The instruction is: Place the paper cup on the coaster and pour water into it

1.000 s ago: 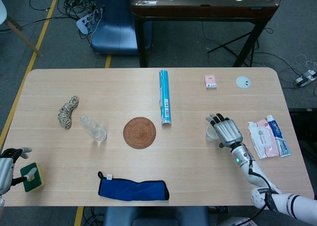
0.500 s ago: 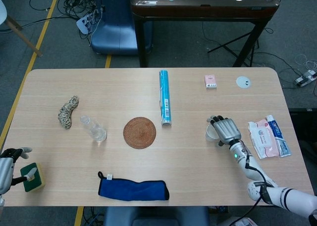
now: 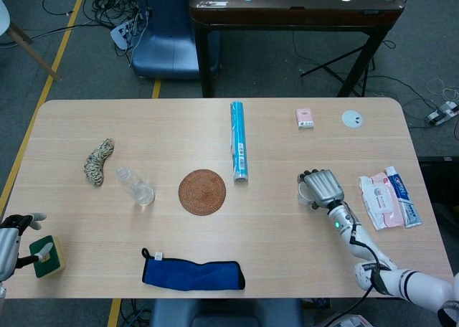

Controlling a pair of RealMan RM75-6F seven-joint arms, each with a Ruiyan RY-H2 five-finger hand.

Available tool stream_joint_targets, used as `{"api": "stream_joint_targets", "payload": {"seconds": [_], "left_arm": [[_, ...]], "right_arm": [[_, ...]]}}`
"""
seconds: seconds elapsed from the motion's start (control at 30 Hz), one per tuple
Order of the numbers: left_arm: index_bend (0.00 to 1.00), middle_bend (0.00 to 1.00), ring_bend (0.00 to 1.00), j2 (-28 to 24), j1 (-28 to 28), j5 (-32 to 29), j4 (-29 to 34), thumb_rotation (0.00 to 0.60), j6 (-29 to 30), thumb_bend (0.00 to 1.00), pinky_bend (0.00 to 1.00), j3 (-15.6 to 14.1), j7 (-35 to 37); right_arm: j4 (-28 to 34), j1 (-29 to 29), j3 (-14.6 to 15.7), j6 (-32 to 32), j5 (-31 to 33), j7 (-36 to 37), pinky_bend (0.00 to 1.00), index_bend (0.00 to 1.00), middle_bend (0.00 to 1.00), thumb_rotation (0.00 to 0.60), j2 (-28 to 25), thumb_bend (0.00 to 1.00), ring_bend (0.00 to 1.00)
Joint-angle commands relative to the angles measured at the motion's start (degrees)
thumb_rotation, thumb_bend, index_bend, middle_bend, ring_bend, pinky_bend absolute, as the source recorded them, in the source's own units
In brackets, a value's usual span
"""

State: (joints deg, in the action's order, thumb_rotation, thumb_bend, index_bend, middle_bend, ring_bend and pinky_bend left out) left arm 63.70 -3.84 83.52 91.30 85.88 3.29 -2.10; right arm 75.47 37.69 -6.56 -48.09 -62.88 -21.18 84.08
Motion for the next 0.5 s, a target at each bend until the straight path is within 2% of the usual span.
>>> {"api": "stream_joint_targets", "payload": {"seconds": [0.03, 0.3, 0.5], "left_arm": [[0.35, 0.47, 0.31, 0.05, -0.03, -0.06, 0.03, 0.6, -0.09, 0.16, 0.56, -0.01, -0.18], [0.35, 0.47, 0.31, 0.28, -0.01, -0.05, -0.23, 0.6, 0.2, 0.16, 0.56, 0.11, -0.71], [0.35, 0.47, 0.31, 0.59, -0.03, 0.02, -0.35, 0.6, 0.46, 0.16, 0.56, 0.17, -1.7]], "right_arm": [[-0.28, -0.05, 0.14, -0.35, -0.54, 0.41, 0.52, 0.43, 0.41, 0.6, 0.1, 0.1, 0.41], [1.7, 0.18, -0.03, -1.85, -1.03, -0.81, 0.57, 0.48, 0.46, 0.6, -1.02, 0.12, 0.47], [5.05, 2.01, -1.64, -2.1, -0.36, -3.0, 0.58, 0.49, 0.47, 0.6, -1.99, 0.12, 0.48]]}}
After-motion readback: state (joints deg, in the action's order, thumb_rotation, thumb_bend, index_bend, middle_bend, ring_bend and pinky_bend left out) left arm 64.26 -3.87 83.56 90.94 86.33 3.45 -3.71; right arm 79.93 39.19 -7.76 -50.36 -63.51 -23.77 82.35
